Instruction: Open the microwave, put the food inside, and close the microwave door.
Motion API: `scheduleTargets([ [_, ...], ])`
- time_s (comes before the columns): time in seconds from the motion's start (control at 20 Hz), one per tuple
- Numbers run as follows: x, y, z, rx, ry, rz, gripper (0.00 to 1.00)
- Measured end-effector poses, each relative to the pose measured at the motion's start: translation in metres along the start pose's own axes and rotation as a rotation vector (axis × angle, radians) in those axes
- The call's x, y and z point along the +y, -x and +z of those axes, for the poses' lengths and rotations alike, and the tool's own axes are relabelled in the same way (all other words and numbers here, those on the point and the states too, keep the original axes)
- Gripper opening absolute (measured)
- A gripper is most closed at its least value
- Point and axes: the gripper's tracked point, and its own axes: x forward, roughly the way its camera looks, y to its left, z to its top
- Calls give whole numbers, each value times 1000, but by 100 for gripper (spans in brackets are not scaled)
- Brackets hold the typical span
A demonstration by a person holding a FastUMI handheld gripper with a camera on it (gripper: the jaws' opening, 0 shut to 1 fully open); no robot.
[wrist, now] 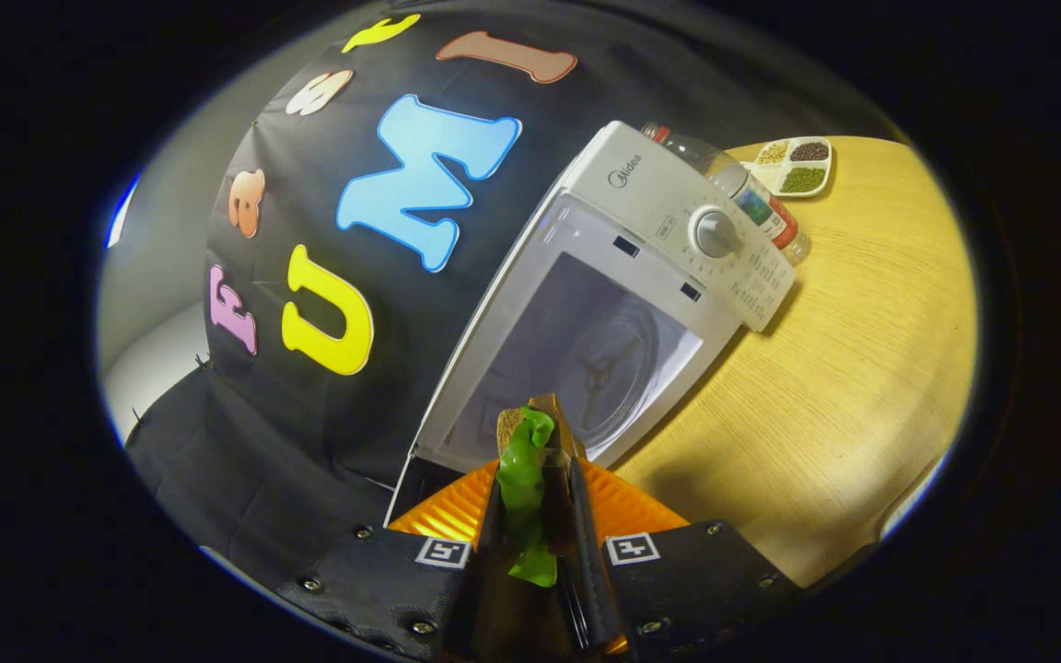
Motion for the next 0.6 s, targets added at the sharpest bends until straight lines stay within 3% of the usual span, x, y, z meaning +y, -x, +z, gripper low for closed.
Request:
scheduleTargets([
  [0.6, 1, -106, 18, -174, -27, 22, 39],
])
